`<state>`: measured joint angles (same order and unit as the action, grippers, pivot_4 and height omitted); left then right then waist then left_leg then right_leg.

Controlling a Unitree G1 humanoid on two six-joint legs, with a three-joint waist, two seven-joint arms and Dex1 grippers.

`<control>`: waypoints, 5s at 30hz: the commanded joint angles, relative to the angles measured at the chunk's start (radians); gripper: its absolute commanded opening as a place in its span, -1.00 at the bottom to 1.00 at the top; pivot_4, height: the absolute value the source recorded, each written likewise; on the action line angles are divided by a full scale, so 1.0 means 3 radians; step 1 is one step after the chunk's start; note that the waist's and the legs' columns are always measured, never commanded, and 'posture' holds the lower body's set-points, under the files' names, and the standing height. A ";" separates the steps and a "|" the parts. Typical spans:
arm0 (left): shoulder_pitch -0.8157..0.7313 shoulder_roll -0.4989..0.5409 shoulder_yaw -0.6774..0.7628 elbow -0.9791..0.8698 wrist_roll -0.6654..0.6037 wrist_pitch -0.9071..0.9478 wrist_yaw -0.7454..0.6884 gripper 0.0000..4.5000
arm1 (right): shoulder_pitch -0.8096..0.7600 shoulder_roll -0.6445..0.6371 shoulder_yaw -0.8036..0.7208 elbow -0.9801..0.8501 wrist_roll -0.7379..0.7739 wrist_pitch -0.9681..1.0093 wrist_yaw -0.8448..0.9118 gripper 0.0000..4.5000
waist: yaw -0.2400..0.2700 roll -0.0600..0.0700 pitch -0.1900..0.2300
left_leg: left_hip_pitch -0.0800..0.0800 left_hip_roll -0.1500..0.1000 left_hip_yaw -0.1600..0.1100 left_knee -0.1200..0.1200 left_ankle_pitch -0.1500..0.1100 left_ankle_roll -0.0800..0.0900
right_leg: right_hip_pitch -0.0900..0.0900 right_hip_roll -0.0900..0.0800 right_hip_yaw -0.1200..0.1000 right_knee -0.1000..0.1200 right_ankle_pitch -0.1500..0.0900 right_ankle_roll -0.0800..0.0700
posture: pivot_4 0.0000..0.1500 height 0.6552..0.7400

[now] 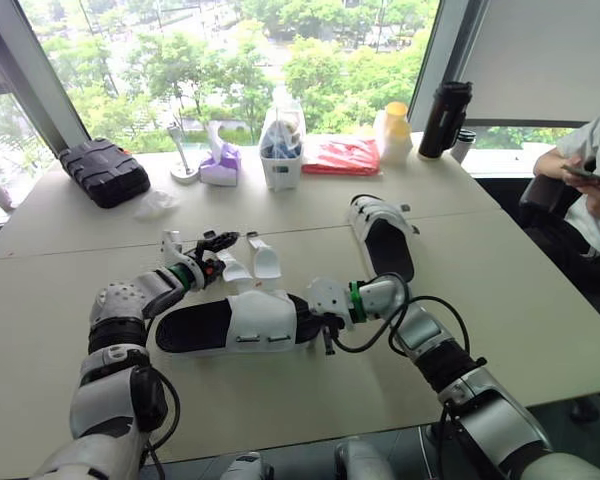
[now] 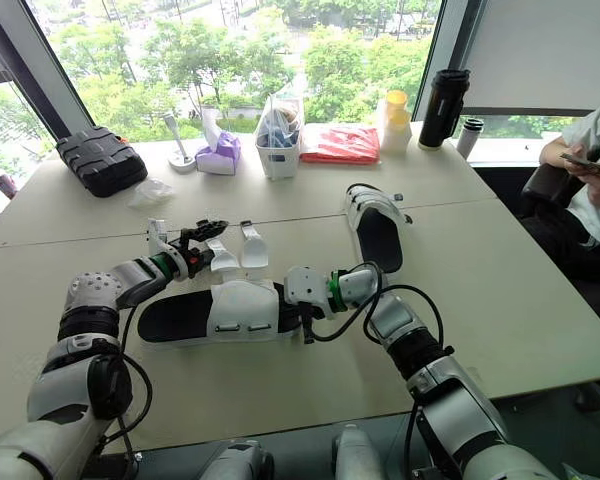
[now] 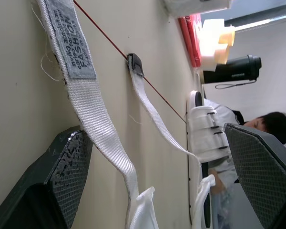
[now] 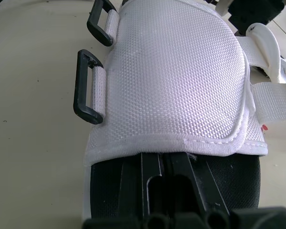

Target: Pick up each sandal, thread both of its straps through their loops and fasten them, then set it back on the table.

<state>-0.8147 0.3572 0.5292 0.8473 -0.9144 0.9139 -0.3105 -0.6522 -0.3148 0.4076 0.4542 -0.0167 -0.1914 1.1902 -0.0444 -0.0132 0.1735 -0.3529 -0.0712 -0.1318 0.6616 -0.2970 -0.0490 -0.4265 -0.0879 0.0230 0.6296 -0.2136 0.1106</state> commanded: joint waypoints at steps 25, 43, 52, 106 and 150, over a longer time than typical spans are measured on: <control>0.0642 0.0233 -0.0877 -0.2463 0.0402 -0.0836 -0.2147 -0.98 | -0.0054 0.0032 0.0126 0.0186 -0.0141 -0.0046 0.0010 -1.00 | -0.0035 -0.0001 0.0000 | -0.0003 0.0003 -0.0002 -0.0011 0.0001 -0.0002 | -0.0006 0.0001 0.0000 -0.0002 0.0002 -0.0003 | 1.00 1.00; 0.1854 0.1393 -0.1854 -0.3431 0.1865 -0.3894 -0.4073 -0.87 | -0.0122 0.0048 0.0161 0.0407 -0.0183 -0.0236 0.0047 -1.00 | 0.0004 0.0002 0.0001 | 0.0004 0.0035 0.0019 -0.0047 0.0005 -0.0005 | -0.0002 0.0023 0.0001 -0.0043 0.0007 -0.0035 | 1.00 1.00; 0.2023 0.1631 -0.1701 -0.3161 0.1956 -0.4198 -0.3960 0.95 | -0.0161 0.0062 0.0184 0.0501 -0.0213 -0.0342 0.0037 -1.00 | -0.0006 0.0004 0.0002 | 0.0008 0.0048 0.0032 -0.0048 0.0004 -0.0004 | -0.0002 0.0031 0.0001 -0.0044 0.0012 -0.0033 | 1.00 1.00; 0.2959 0.1075 -0.1148 -0.4037 -0.0567 0.0109 -0.2038 -0.95 | -0.0122 -0.0013 0.0210 0.0393 -0.0204 -0.0285 0.0039 -1.00 | 0.0004 0.0010 0.0005 | 0.0015 0.0051 0.0028 -0.0050 0.0002 -0.0001 | 0.0005 0.0033 -0.0001 -0.0043 0.0008 -0.0039 | 1.00 1.00; 0.1576 0.1048 -0.1473 -0.2991 0.0017 0.0146 -0.2684 -0.95 | -0.0069 -0.0004 0.0255 0.0299 -0.0246 -0.0246 -0.0002 -1.00 | -0.0001 0.0008 0.0003 | 0.0013 0.0046 0.0017 -0.0052 0.0004 -0.0005 | 0.0003 0.0035 -0.0002 -0.0047 0.0013 -0.0031 | 1.00 1.00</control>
<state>-0.3140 0.6709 0.0543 -0.0482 -0.8861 0.9552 -1.1117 -0.7003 -0.3055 0.4523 0.5208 -0.0388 -0.2917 1.1879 -0.0448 -0.0108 0.1746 -0.3490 -0.0575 -0.1269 0.6460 -0.2957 -0.0505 -0.4256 -0.0776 0.0223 0.6157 -0.2095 0.1014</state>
